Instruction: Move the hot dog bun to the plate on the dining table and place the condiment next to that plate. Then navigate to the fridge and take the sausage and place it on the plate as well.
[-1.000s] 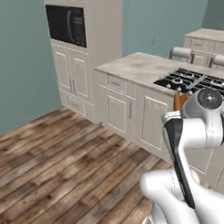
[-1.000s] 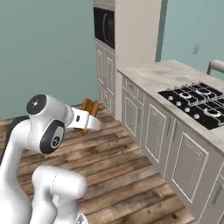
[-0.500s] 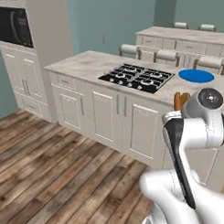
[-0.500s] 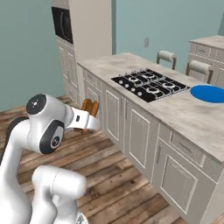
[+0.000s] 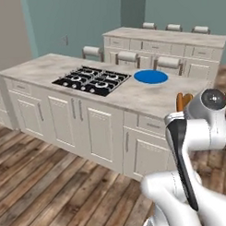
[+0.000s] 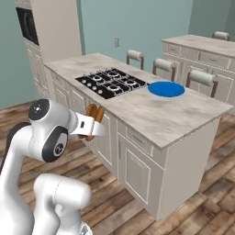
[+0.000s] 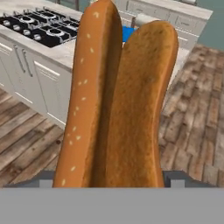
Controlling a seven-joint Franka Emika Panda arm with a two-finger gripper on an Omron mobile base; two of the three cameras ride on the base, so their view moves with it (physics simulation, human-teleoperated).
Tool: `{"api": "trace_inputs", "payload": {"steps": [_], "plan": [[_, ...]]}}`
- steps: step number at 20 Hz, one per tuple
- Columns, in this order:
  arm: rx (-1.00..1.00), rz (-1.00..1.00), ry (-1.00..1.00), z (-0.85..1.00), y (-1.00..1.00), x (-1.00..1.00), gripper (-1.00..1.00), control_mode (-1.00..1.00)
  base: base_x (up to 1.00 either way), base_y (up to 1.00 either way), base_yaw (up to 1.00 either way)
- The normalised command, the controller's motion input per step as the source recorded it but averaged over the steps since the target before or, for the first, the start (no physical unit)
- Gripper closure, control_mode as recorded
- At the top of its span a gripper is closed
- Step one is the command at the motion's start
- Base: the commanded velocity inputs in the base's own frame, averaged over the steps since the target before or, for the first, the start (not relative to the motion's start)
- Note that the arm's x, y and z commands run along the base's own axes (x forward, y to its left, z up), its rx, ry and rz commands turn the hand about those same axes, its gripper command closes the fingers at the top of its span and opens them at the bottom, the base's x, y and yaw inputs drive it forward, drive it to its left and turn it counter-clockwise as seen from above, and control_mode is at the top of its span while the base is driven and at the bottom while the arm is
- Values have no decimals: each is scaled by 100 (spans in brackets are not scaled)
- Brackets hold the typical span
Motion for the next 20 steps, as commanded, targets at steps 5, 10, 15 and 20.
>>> {"api": "trace_inputs", "payload": {"steps": [5,10,15,20], "plan": [[0,0,0,0,0,0,100,100,1,-100,-13],[0,0,0,0,0,0,100,100,5,-100,-4],[0,0,0,0,0,0,100,100,33,-100,2],[0,0,0,0,0,0,100,100,78,-77,19]]}}
